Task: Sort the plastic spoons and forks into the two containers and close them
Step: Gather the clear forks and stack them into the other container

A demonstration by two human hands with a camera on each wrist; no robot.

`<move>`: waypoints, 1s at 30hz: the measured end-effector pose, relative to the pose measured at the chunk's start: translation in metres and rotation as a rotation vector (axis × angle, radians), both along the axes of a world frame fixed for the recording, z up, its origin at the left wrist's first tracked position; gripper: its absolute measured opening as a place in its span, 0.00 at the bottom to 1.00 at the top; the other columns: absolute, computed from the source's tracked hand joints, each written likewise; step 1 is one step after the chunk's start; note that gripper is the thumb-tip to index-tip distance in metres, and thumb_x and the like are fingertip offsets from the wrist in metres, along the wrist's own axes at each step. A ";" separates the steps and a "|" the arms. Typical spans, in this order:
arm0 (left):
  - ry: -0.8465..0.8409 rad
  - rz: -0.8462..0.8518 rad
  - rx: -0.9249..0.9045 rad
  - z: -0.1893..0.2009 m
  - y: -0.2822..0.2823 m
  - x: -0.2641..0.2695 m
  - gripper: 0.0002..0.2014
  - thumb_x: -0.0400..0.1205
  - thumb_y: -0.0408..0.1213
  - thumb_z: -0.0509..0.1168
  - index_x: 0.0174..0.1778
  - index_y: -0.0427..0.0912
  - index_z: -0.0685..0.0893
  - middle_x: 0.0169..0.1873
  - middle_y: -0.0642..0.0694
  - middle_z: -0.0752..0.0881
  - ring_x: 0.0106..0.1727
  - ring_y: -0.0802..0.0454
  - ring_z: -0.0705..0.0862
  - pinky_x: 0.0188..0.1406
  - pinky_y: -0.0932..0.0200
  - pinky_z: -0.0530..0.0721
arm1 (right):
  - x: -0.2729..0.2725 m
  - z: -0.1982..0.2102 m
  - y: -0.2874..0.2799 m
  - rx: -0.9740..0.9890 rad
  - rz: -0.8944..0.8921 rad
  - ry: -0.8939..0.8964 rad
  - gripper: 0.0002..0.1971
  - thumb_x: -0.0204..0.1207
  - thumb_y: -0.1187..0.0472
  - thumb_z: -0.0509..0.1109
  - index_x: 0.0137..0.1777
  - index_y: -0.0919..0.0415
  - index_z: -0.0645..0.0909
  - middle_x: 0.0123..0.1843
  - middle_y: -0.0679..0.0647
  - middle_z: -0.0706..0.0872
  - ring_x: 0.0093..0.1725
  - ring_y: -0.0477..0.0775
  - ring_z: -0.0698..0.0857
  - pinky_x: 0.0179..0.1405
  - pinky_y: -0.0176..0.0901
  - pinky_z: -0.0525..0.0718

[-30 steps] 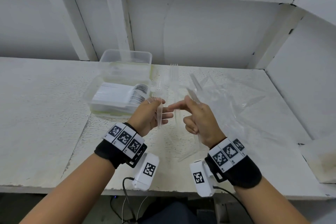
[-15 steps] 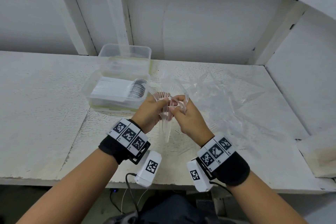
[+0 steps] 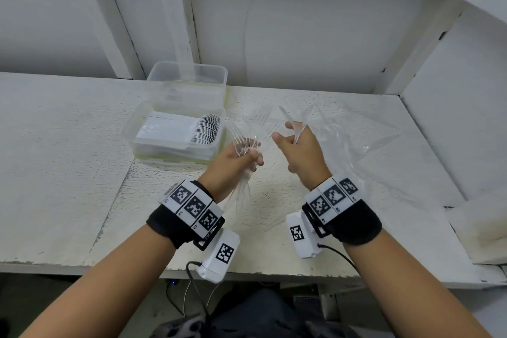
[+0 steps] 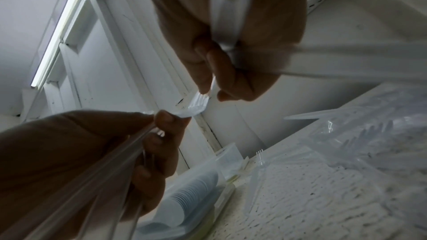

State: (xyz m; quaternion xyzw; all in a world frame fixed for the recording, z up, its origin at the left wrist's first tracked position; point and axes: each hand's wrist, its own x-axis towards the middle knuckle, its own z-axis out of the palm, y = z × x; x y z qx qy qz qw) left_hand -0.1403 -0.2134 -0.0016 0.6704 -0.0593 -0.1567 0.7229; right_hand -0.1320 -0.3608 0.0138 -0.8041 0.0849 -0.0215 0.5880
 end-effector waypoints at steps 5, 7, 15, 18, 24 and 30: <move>0.091 -0.029 -0.096 0.003 0.003 -0.002 0.09 0.87 0.28 0.52 0.49 0.42 0.76 0.27 0.50 0.82 0.27 0.58 0.75 0.25 0.71 0.74 | 0.001 0.001 0.000 0.118 0.066 -0.020 0.06 0.80 0.60 0.66 0.41 0.56 0.78 0.34 0.51 0.79 0.16 0.39 0.69 0.15 0.34 0.66; 0.132 -0.071 -0.117 0.006 0.005 -0.004 0.09 0.87 0.28 0.51 0.49 0.42 0.75 0.27 0.49 0.84 0.28 0.56 0.74 0.25 0.70 0.74 | 0.001 0.002 0.000 0.125 0.065 -0.045 0.07 0.81 0.60 0.65 0.41 0.55 0.77 0.35 0.51 0.79 0.16 0.39 0.69 0.15 0.34 0.67; 0.170 -0.206 -0.059 0.010 0.012 -0.007 0.10 0.87 0.29 0.51 0.50 0.43 0.77 0.26 0.50 0.84 0.32 0.54 0.74 0.28 0.66 0.70 | 0.004 0.001 0.003 0.148 0.040 -0.051 0.05 0.81 0.61 0.65 0.50 0.54 0.71 0.38 0.54 0.80 0.16 0.38 0.71 0.15 0.33 0.68; 0.171 -0.235 -0.026 0.010 0.014 -0.006 0.11 0.87 0.30 0.51 0.51 0.43 0.78 0.28 0.50 0.85 0.34 0.52 0.74 0.28 0.66 0.71 | 0.003 -0.001 0.003 0.119 0.040 -0.025 0.03 0.81 0.61 0.65 0.51 0.59 0.76 0.30 0.50 0.75 0.15 0.39 0.67 0.17 0.35 0.67; 0.240 -0.138 -0.051 0.010 0.013 -0.004 0.10 0.87 0.31 0.51 0.50 0.41 0.78 0.28 0.48 0.87 0.29 0.55 0.80 0.30 0.66 0.79 | 0.003 0.001 -0.002 0.092 0.013 -0.031 0.12 0.82 0.61 0.63 0.35 0.58 0.77 0.17 0.45 0.64 0.14 0.41 0.61 0.15 0.33 0.63; 0.287 0.083 -0.059 0.009 0.014 0.003 0.06 0.86 0.31 0.52 0.49 0.40 0.74 0.21 0.47 0.74 0.15 0.56 0.70 0.18 0.64 0.78 | 0.000 0.010 -0.016 0.095 -0.014 -0.073 0.11 0.83 0.63 0.61 0.38 0.57 0.79 0.27 0.58 0.70 0.15 0.40 0.62 0.15 0.31 0.63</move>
